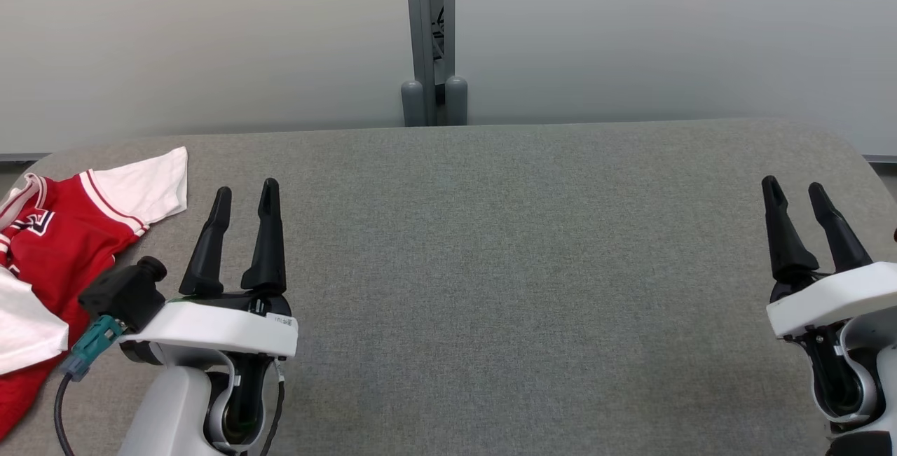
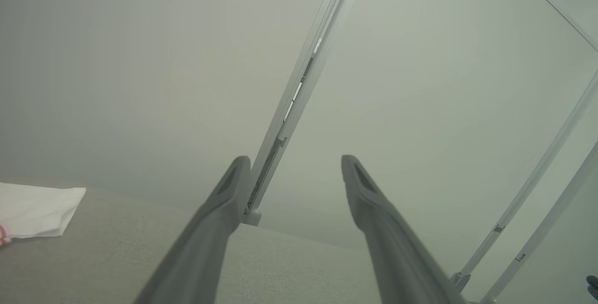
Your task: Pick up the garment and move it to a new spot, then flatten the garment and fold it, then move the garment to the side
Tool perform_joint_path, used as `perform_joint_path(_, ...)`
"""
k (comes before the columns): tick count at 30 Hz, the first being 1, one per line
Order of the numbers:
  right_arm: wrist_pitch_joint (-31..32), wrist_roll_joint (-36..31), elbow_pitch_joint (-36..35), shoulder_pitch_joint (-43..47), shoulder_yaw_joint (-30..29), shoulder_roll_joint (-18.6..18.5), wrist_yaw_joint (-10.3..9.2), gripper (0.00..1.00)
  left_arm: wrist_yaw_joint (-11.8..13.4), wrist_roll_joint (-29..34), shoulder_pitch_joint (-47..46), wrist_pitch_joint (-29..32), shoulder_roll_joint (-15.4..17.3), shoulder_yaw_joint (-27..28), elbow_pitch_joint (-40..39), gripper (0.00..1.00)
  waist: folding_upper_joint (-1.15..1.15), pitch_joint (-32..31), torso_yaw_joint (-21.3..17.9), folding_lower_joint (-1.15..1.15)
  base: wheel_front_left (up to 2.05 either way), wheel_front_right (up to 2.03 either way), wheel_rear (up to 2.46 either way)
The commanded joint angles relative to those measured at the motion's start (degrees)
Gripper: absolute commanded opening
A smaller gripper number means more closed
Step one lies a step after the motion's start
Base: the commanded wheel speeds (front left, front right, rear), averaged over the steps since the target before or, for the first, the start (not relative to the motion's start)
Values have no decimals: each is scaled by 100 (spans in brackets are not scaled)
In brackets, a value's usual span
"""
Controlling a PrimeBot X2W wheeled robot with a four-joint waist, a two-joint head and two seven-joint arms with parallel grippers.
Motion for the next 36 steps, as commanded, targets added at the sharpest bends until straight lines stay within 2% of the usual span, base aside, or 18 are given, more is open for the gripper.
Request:
perform_joint_path(1, -101, -206, -105, -11, 73, -84, 27, 100, 20, 232, -15, -24, 76, -5, -49, 100, 0, -4, -2, 0, 0, 0, 0)
perform_joint_path(11, -367, -867, 74, 162, 333, -56, 29, 100, 20, 896, -98, 203, 165, 13, 270, 100, 0, -35, -15, 0, 0, 0, 0)
perform_joint_path(20, -592, -1327, 247, 264, 470, 44, 28, 100, 126, 1297, -17, 537, 175, 158, 406, 100, 0, -51, -55, 0, 0, 0, 0)
perform_joint_path(36, -897, -1755, 484, 427, 477, 236, 31, 100, 269, 1883, 247, 790, 180, 320, 344, 100, 0, -78, -109, 0, 0, 0, 0)
